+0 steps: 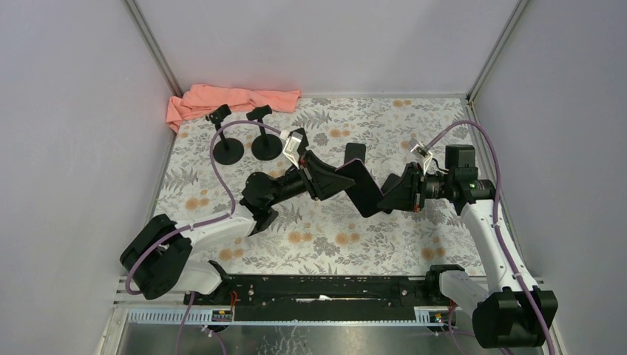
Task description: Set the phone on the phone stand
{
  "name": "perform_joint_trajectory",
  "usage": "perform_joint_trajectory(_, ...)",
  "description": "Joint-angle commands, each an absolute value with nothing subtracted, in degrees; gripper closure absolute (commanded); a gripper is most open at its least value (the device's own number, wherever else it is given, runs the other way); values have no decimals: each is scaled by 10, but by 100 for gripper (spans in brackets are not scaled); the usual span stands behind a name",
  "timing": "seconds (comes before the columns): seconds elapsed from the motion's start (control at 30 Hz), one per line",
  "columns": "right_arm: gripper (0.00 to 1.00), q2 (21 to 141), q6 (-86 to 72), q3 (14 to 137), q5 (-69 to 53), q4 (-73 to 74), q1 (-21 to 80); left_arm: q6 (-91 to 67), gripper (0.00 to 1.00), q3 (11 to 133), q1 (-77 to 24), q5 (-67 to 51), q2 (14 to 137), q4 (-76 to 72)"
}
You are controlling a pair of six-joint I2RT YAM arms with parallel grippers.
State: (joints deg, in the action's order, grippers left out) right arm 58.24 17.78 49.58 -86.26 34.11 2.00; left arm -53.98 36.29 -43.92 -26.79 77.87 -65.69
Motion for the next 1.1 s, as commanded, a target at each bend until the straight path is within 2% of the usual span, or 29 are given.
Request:
perform_joint_trajectory(0.0, 100, 572, 158, 495, -925, 306, 26, -549, 61, 380, -437, -301, 784, -703)
perform_joint_trajectory(0.07, 100, 573, 157, 496, -925, 306, 26, -550, 71, 382, -436, -309, 786, -703)
perform_joint_trajectory(0.17, 100, 575, 156, 497, -924, 305, 26, -550, 98, 381, -435, -318, 789, -703)
perform_joint_trajectory(0.2, 100, 575, 156, 496, -924, 304, 26, -549, 100, 380, -434, -321, 789, -706)
perform_joint_trajectory(0.23, 100, 575, 156, 496, -922, 305, 26, -548, 100, 379, -434, -323, 788, -708)
perform_joint_trajectory(0.3, 91, 575, 156, 495, -918, 303, 27, -544, 100, 379, -433, -325, 785, -703)
perform_joint_trajectory(0.47, 51, 577, 156, 495, -902, 295, 26, -515, 100, 377, -425, -327, 765, -660)
perform_joint_trajectory(0.57, 31, 577, 160, 494, -879, 288, 26, -495, 100, 374, -417, -333, 745, -622)
perform_joint_trajectory(0.67, 16, 577, 185, 490, -851, 299, 19, -469, 100, 373, -403, -340, 721, -575)
perform_joint_trajectory(0.77, 10, 581, 226, 484, -824, 320, 9, -433, 100, 375, -387, -343, 692, -513)
perform_joint_trajectory(1.07, 4, 589, 270, 465, -743, 324, -29, -288, 100, 413, -333, -344, 620, -304)
